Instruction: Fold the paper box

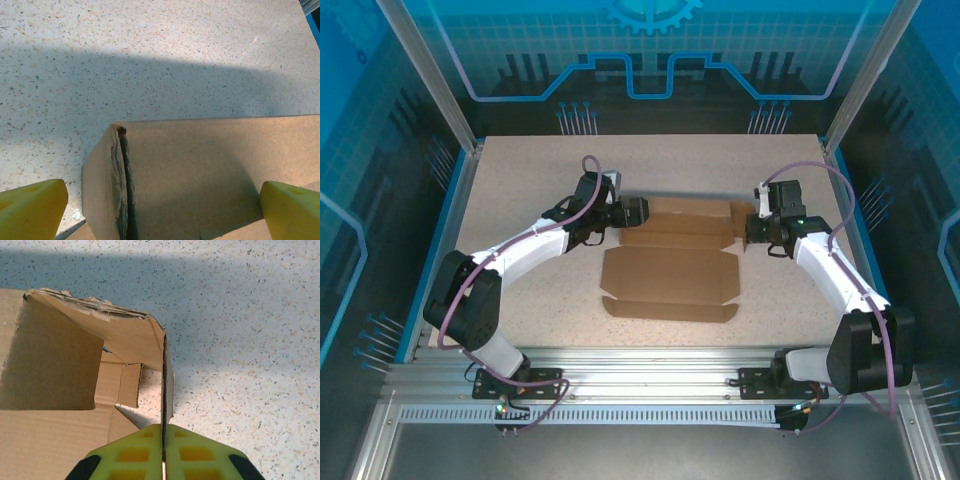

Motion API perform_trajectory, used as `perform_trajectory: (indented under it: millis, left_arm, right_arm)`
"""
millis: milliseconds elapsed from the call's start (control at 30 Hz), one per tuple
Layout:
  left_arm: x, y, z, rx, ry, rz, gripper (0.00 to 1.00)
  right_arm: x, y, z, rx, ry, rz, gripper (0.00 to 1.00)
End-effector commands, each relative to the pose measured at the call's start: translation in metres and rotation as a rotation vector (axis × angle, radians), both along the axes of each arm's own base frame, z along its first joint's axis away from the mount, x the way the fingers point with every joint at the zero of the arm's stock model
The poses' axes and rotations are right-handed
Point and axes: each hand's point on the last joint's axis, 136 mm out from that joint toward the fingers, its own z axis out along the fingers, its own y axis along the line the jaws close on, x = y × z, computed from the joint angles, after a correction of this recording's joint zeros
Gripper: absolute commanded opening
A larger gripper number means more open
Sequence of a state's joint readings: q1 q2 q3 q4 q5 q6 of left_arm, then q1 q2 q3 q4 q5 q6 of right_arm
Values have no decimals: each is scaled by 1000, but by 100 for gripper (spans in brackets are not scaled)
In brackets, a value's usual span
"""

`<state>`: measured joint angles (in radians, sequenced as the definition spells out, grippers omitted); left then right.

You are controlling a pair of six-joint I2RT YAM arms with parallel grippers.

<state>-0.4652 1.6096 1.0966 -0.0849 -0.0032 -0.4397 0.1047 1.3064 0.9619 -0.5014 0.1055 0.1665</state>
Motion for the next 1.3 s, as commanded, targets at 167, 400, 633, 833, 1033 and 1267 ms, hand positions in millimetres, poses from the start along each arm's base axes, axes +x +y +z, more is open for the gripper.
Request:
perform_trajectory:
  millis: [167, 400, 633, 833, 1033, 1267]
  left_arm:
    - [-7, 0, -13, 20, 35, -5, 99]
    - [-6, -2, -4, 4, 26, -4, 99]
    - [-4, -2, 27, -5, -27, -10, 100]
    - [-20, 5, 69, -5, -119, -48, 99]
    - [-78, -17, 74, -17, -133, -232, 99]
    - [-149, -61, 4, 9, 14, -403, 99]
  right_arm:
    - [-7, 21, 27, 36, 30, 79, 4]
    - [-14, 34, 27, 61, 81, 127, 1]
    - [-16, 31, 15, 34, 102, 124, 1]
    - [-14, 34, 11, 49, 93, 125, 1]
    - [-13, 40, 9, 67, 90, 135, 2]
    - [-8, 46, 10, 77, 93, 148, 2]
